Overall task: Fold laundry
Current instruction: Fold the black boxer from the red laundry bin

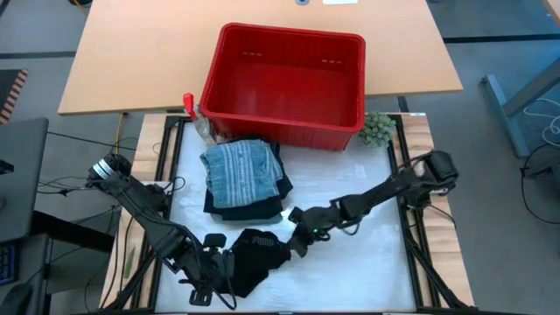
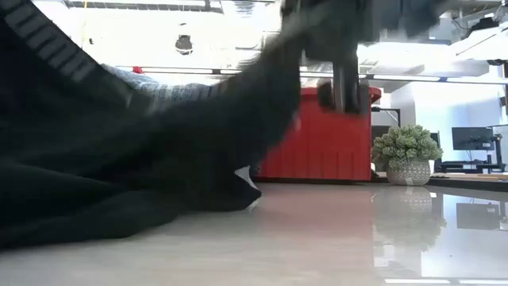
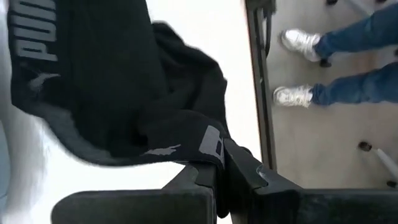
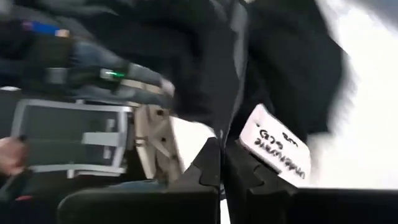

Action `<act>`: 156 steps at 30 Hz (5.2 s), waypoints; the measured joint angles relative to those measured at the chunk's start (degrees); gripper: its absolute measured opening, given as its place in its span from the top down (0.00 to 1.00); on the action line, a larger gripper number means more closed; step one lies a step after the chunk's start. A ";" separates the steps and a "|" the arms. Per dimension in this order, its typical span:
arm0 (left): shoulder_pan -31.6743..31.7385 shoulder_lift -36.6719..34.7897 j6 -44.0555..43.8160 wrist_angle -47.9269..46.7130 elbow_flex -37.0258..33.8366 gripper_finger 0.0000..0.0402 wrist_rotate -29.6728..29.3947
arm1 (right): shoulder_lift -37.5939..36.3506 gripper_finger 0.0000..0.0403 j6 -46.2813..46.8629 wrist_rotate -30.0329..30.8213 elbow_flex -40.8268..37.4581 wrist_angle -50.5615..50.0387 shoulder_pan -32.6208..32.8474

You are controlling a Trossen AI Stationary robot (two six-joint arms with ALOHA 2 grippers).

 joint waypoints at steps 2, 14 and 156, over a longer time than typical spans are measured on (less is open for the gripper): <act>0.33 -0.73 0.02 0.07 0.63 1.00 -0.47 | -4.13 0.94 -2.04 0.33 0.00 -0.77 0.00; 3.17 -13.51 9.13 -2.51 6.46 1.00 -13.41 | -35.72 0.94 -30.94 0.08 0.07 -16.26 0.46; 23.32 -13.46 18.73 29.41 -3.40 0.71 11.07 | -24.52 0.93 -49.66 18.55 19.21 -12.18 14.97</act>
